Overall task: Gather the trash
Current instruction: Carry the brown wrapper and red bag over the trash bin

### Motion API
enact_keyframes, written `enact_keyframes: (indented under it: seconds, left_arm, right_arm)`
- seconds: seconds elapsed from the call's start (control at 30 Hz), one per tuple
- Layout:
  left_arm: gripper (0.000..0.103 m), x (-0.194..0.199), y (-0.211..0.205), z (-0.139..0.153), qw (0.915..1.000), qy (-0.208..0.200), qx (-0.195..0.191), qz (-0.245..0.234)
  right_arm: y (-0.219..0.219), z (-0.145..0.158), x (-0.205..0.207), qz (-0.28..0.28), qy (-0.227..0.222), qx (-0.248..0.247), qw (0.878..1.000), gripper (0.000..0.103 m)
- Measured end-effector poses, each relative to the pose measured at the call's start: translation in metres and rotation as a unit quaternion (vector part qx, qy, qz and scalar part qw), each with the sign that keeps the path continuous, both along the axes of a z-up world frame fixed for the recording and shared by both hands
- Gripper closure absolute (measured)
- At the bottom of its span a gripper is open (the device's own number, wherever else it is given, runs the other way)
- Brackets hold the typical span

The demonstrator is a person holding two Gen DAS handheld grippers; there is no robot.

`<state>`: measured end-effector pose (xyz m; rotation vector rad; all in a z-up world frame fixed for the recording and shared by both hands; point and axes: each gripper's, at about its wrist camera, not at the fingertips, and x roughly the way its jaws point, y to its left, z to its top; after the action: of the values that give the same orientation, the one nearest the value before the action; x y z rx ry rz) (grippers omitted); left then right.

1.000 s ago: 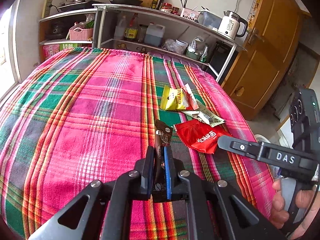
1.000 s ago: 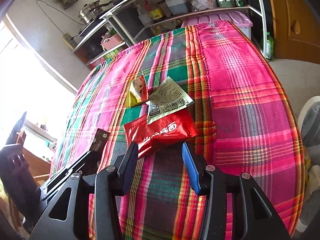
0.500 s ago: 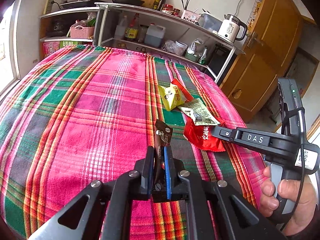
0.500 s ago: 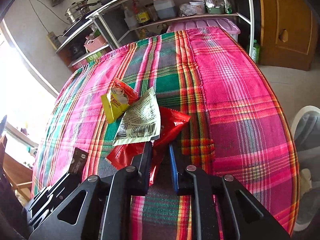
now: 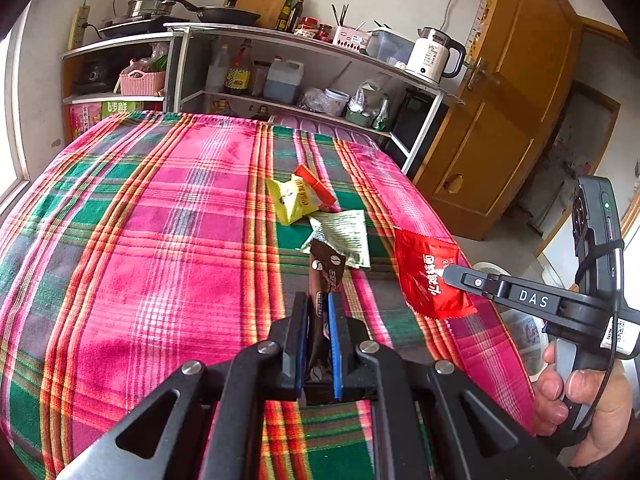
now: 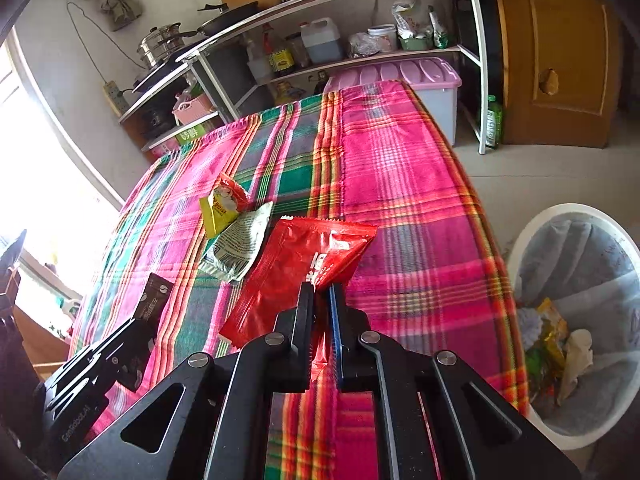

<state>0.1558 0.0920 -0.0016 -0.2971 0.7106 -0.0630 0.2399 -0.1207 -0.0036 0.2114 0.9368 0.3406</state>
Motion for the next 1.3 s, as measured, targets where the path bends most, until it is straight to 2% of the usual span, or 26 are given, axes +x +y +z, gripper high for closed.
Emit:
enact_keyframes:
  seconds: [0.27, 0.43, 0.77, 1.3]
  left_arm:
    - [0.093, -0.005, -0.043, 0.02, 0.9992, -0.021, 0.007, -0.032]
    - [0.093, -0.005, -0.073, 0.028, 0.9978, -0.025, 0.015, -0.059]
    - [0.093, 0.002, -0.124, 0.039, 0.9931, -0.035, 0.027, -0.109]
    - [0.093, 0.026, -0.184, 0.036, 0.9844, -0.032, 0.034, -0.17]
  right_arm:
    - [-0.044, 0.028, -0.037, -0.016, -0.047, 0.01, 0.999, 0.095]
    - [-0.073, 0.035, -0.054, -0.034, -0.061, 0.009, 0.998, 0.095]
    - [-0.125, 0.039, -0.073, -0.076, -0.07, 0.017, 0.995, 0.095]
    - [-0.18, 0.03, -0.084, -0.129, -0.066, 0.023, 0.989, 0.095]
